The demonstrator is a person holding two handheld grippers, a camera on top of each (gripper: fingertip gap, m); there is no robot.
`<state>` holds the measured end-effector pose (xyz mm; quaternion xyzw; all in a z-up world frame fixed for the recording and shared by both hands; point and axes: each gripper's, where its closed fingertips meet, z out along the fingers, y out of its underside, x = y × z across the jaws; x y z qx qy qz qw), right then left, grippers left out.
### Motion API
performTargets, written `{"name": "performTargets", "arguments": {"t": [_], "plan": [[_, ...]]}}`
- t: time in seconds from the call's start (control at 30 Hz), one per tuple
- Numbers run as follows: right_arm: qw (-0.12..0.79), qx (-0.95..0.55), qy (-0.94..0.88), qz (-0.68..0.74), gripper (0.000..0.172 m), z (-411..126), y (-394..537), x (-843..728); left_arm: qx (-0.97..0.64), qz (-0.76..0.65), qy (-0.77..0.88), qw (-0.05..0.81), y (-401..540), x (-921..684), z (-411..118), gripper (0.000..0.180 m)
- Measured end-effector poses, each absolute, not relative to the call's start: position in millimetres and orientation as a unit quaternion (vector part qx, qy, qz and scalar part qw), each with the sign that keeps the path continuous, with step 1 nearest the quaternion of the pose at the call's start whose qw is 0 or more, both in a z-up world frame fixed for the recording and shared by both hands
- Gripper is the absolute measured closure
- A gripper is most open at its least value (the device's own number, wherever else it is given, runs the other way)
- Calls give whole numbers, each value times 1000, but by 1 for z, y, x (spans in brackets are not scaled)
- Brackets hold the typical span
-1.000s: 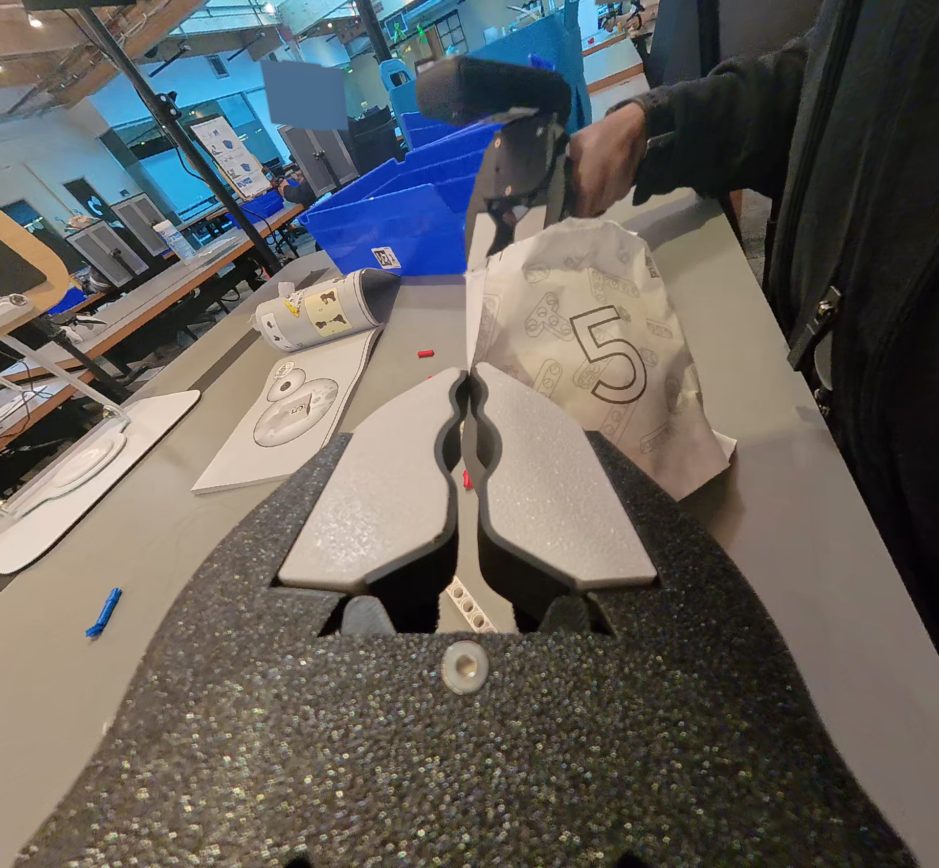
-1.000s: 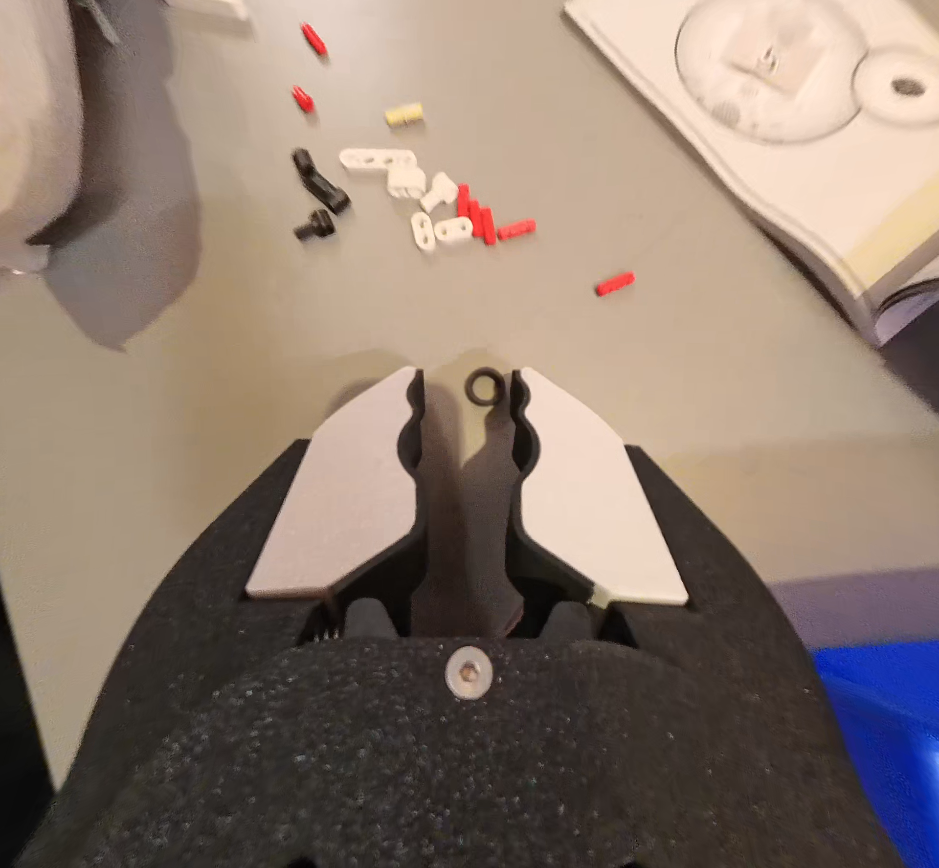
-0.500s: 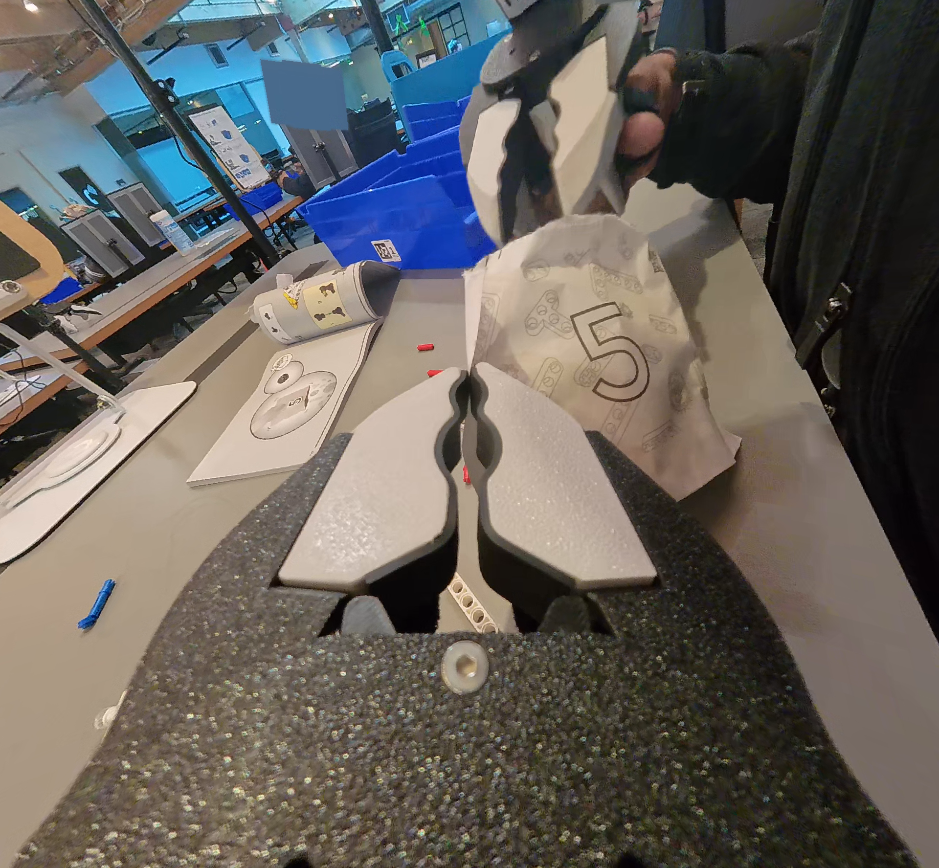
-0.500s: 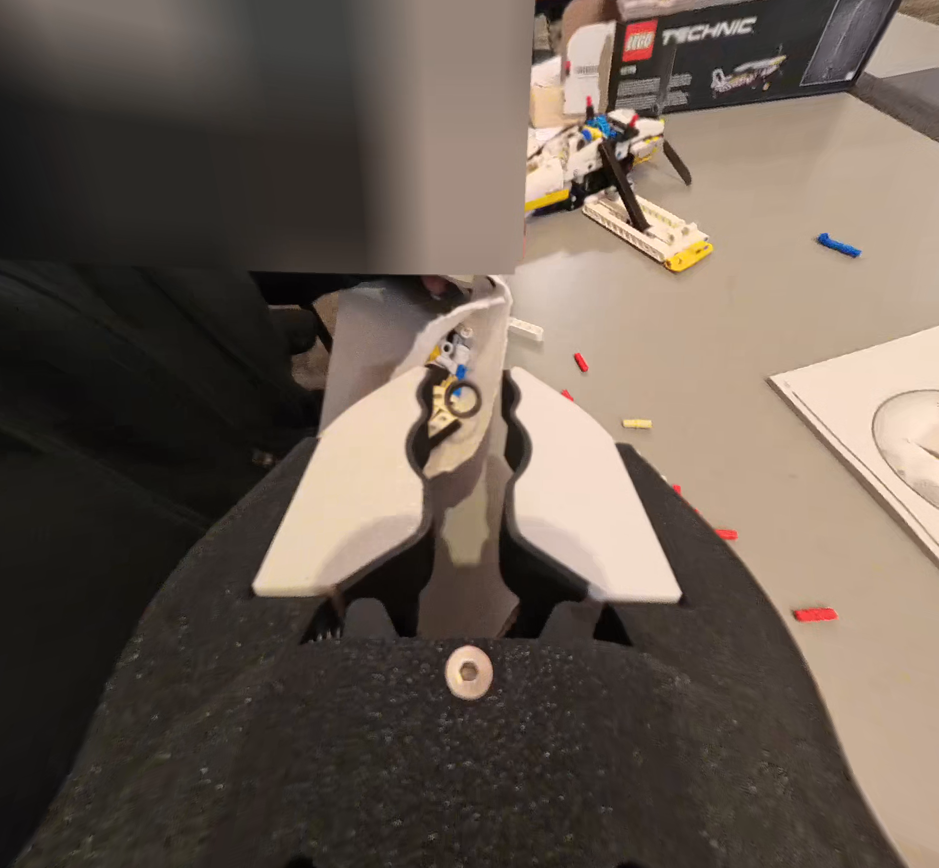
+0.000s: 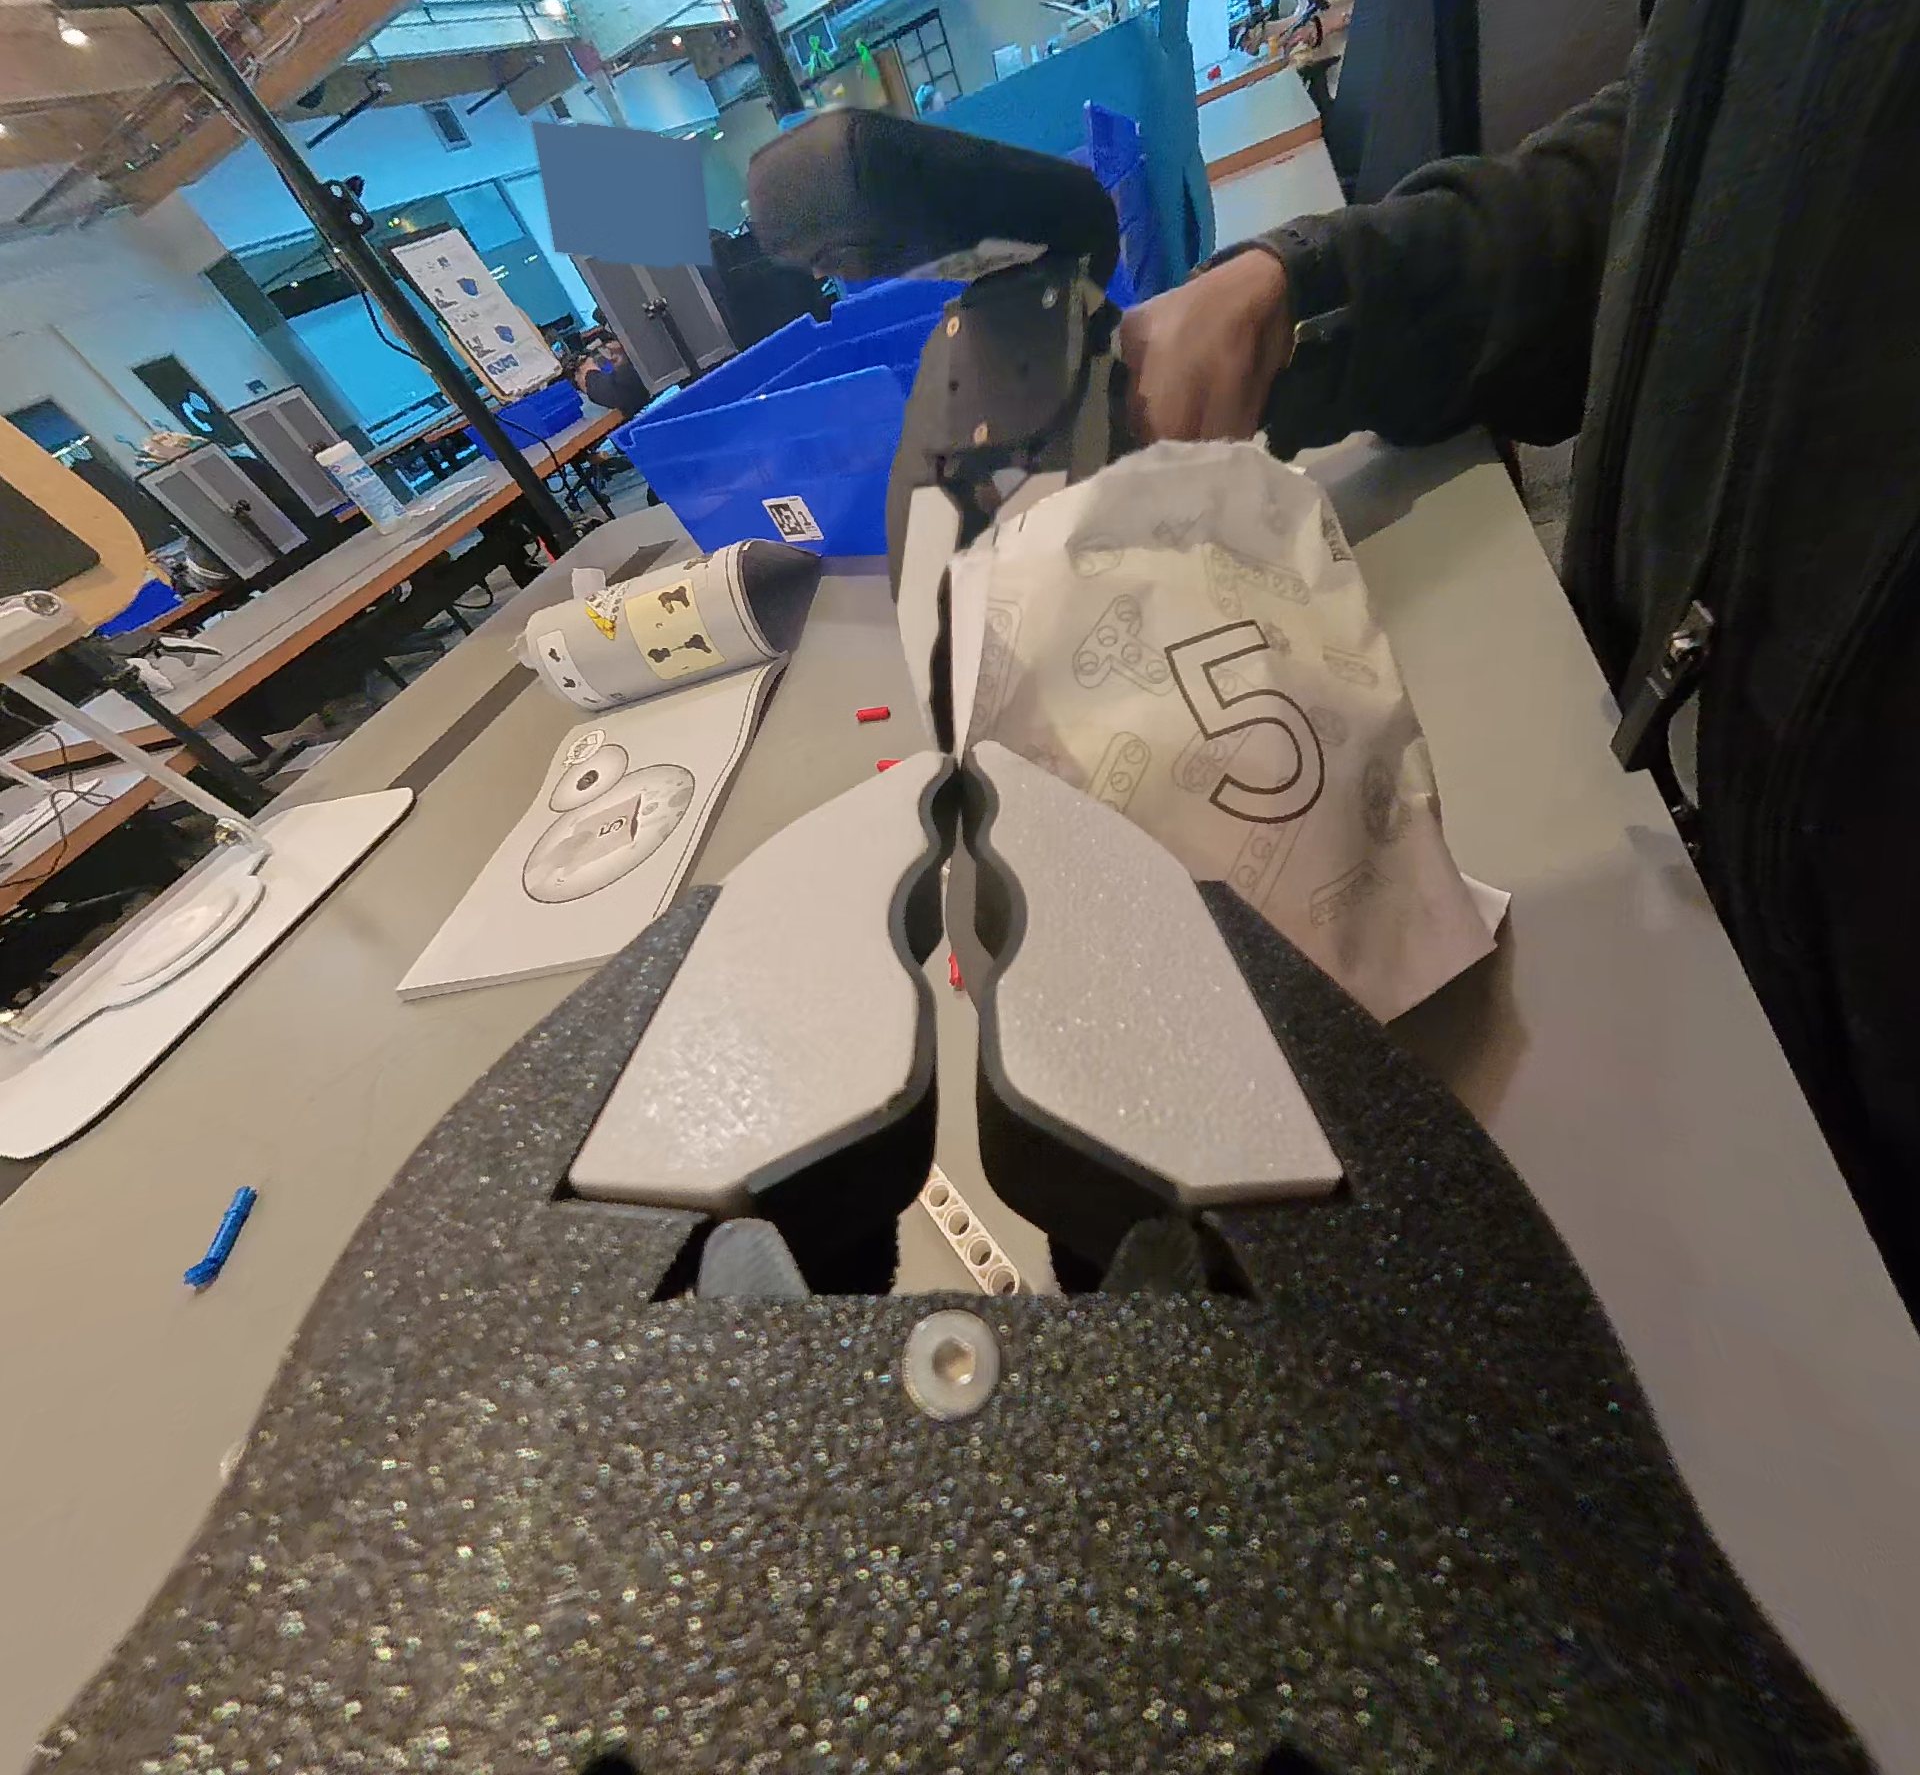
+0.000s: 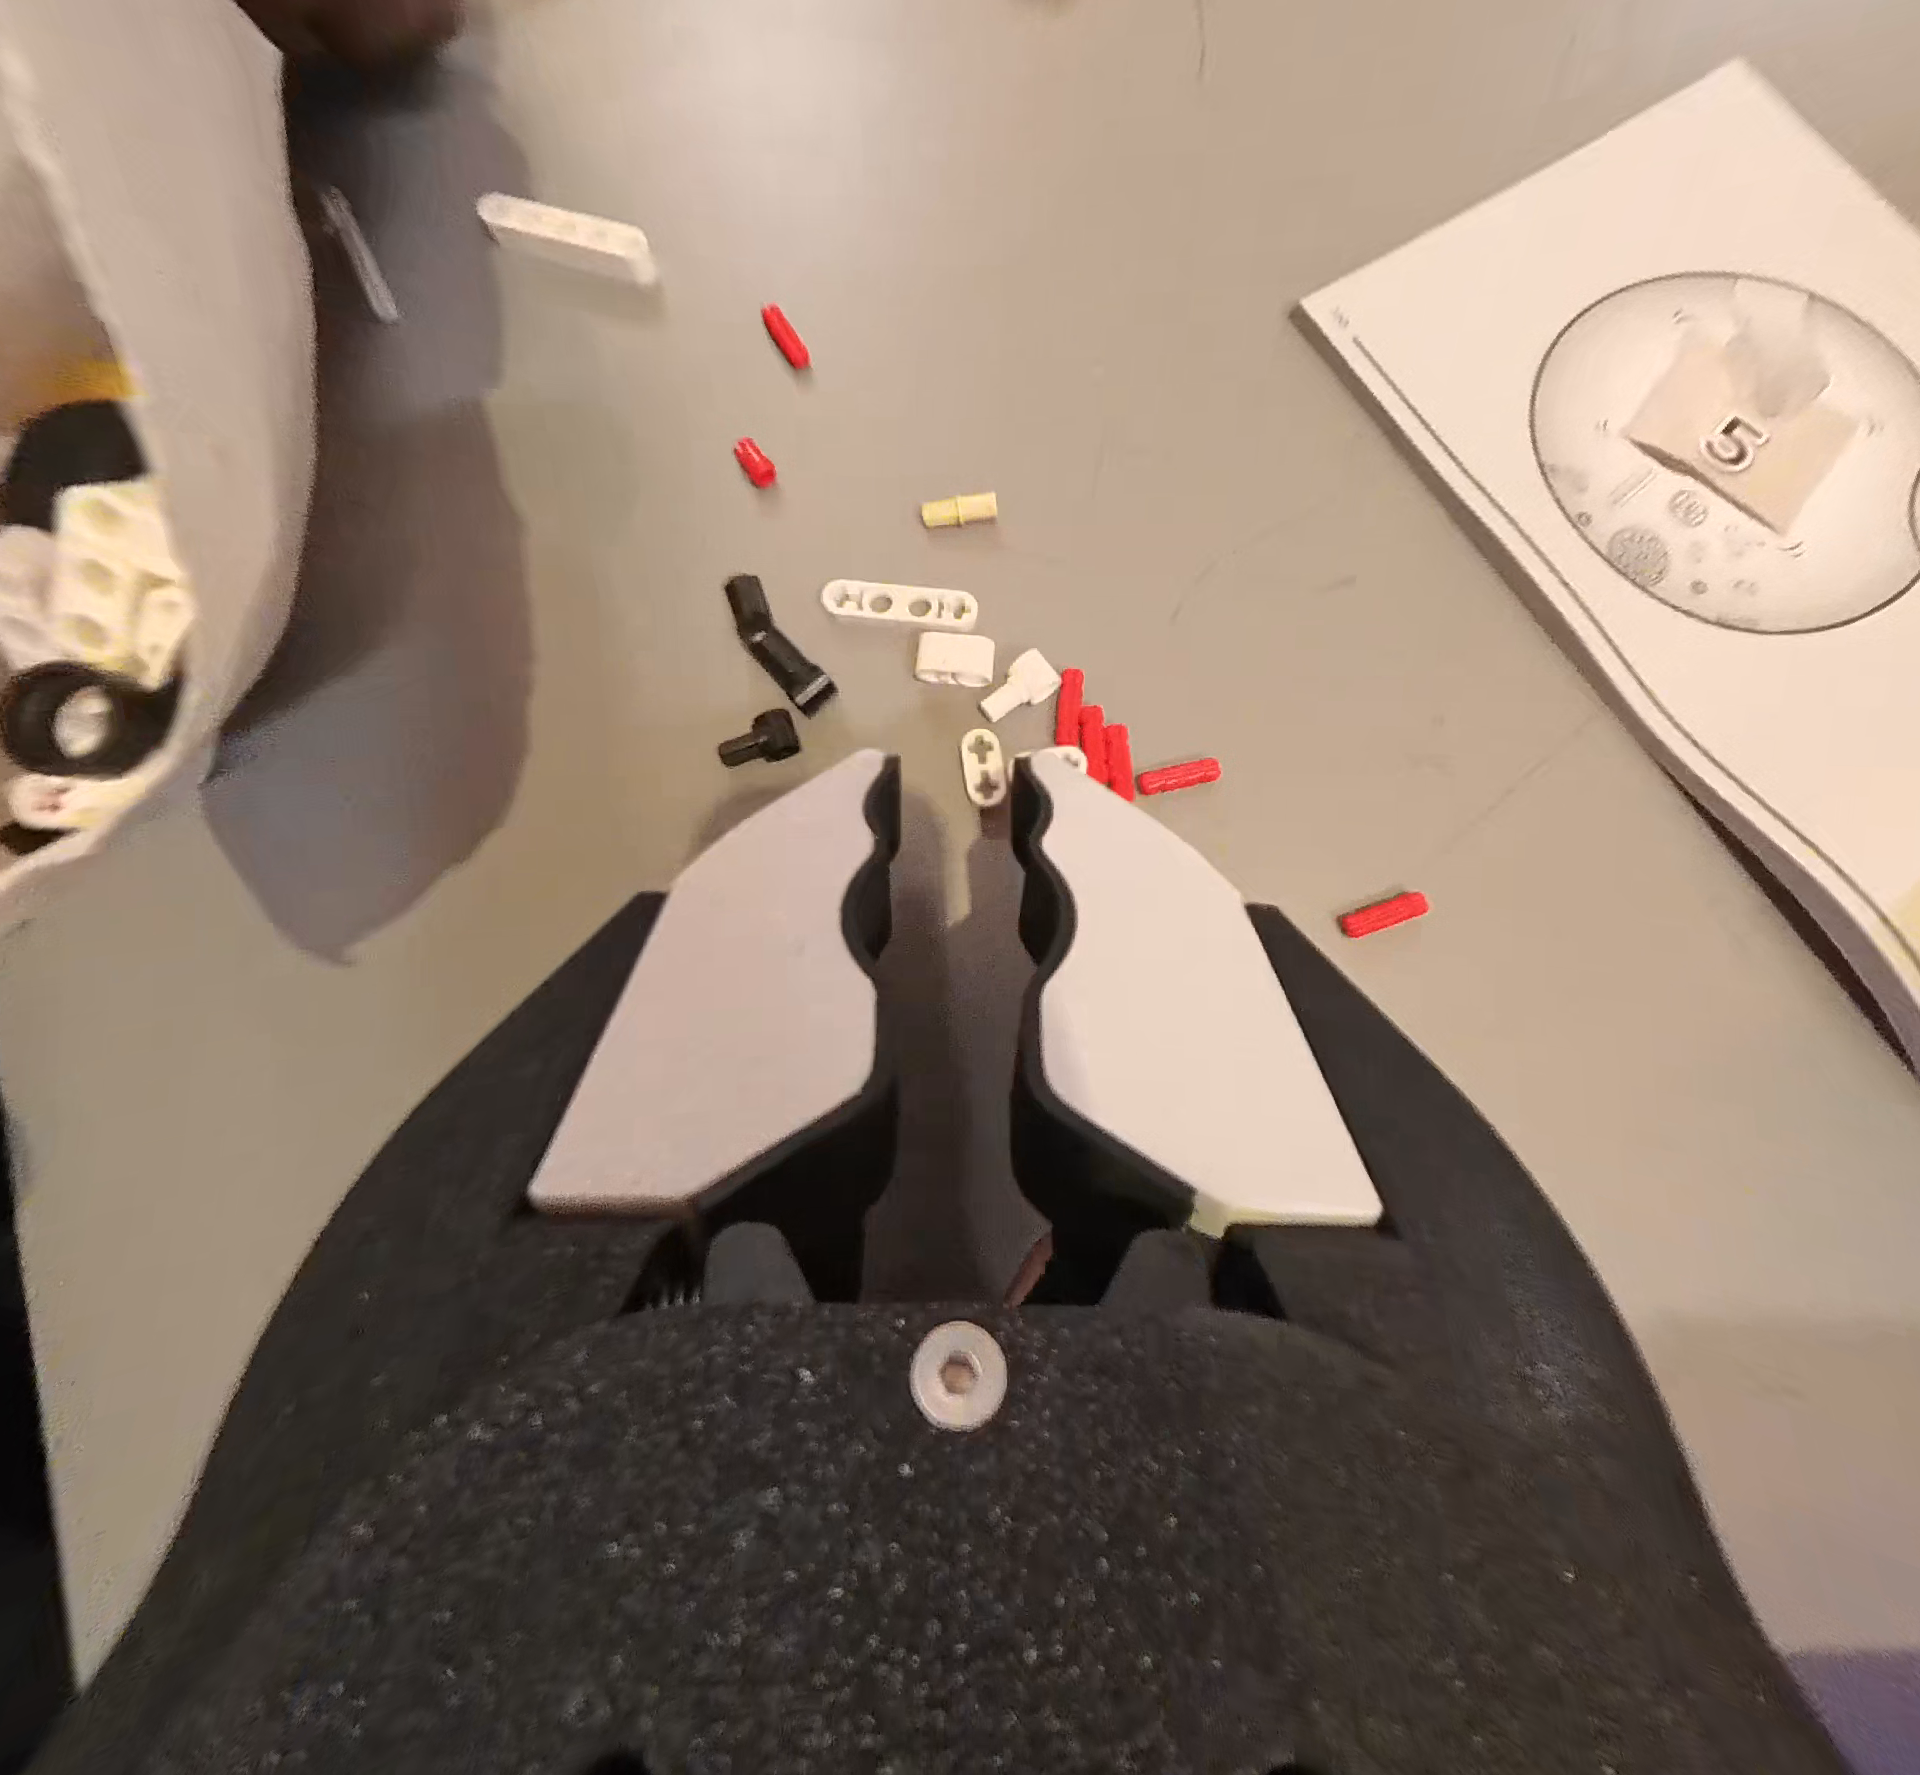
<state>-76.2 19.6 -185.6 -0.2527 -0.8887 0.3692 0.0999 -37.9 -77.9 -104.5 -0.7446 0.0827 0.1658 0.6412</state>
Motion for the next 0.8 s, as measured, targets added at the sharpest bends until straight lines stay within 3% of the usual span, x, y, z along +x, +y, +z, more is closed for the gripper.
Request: {"name": "performTargets", "arguments": {"t": [0.43,0.67,0.8], "plan": [[111,-252,-898,344,172,-192,16,-79,-743,168,85,642,-81,-37,-102,180],[117,-251,-887,369,172,-179,26,-77,-743,168,85,642,-81,-37,-102,180],[91,-282,-892,342,158,-192,34,-79,-744,168,84,642,-81,-37,-103,180]]}}
